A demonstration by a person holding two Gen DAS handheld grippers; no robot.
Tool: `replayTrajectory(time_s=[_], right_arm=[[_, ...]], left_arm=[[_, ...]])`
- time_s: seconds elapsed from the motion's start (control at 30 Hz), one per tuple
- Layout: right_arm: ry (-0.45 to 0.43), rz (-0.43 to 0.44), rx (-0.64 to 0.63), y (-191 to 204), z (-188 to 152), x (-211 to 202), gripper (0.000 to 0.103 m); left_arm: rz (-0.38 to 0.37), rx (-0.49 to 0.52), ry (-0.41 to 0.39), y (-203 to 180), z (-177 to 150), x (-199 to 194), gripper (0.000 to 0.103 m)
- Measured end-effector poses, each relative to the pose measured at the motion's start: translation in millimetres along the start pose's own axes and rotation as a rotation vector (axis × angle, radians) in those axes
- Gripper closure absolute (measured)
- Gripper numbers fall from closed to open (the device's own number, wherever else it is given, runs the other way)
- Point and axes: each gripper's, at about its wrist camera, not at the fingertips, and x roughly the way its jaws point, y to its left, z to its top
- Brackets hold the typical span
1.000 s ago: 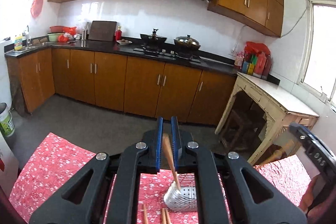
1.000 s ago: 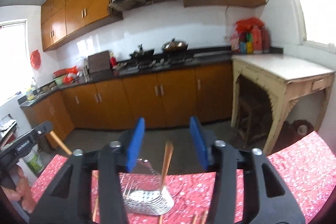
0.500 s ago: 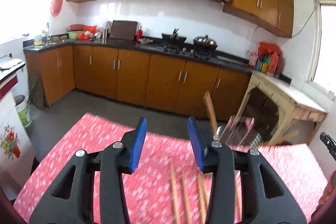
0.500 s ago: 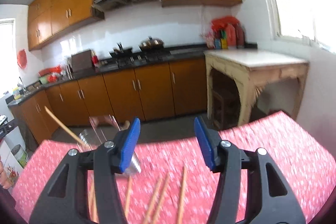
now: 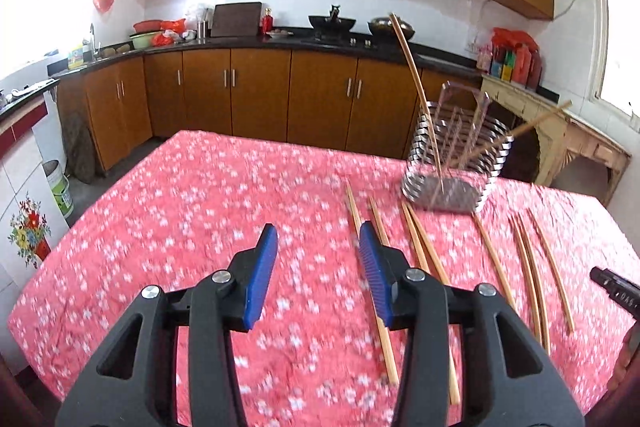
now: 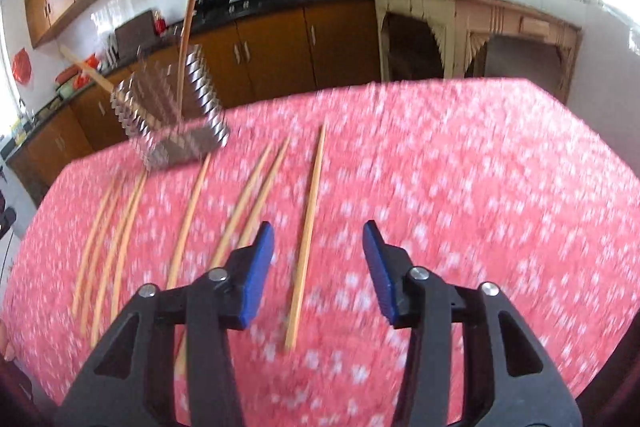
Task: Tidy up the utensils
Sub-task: 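Grasp another chopstick with the right tool while the left tool grasps one too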
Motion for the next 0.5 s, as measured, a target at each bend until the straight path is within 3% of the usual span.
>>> replayTrajectory(time_s=[0.13,0.23,0.37,0.5], right_arm=[[0.053,-0.005,-0.030,6.9,-24.9,9.4,0.063],[0.085,-0.013,-0.028,8.8,-28.7,17.2,0.070],[0.090,-0.061,-0.037,9.9,-29.0,23.5,0.093],[0.115,-0.075,0.022,-1.3,-16.4,33.1,0.095]], left_arm=[[-0.018,0.021,0.015,-6.6,-15.4,-4.2,0.059],[-0.029,0.037,0.029,-12.1,-24.0,-4.7,0.057],[-0.034,0.046,0.055,-14.9,-32.4,-1.5,0.057],[-0.048,0.037,0.090,-14.7,-39.5,5.7,0.057]])
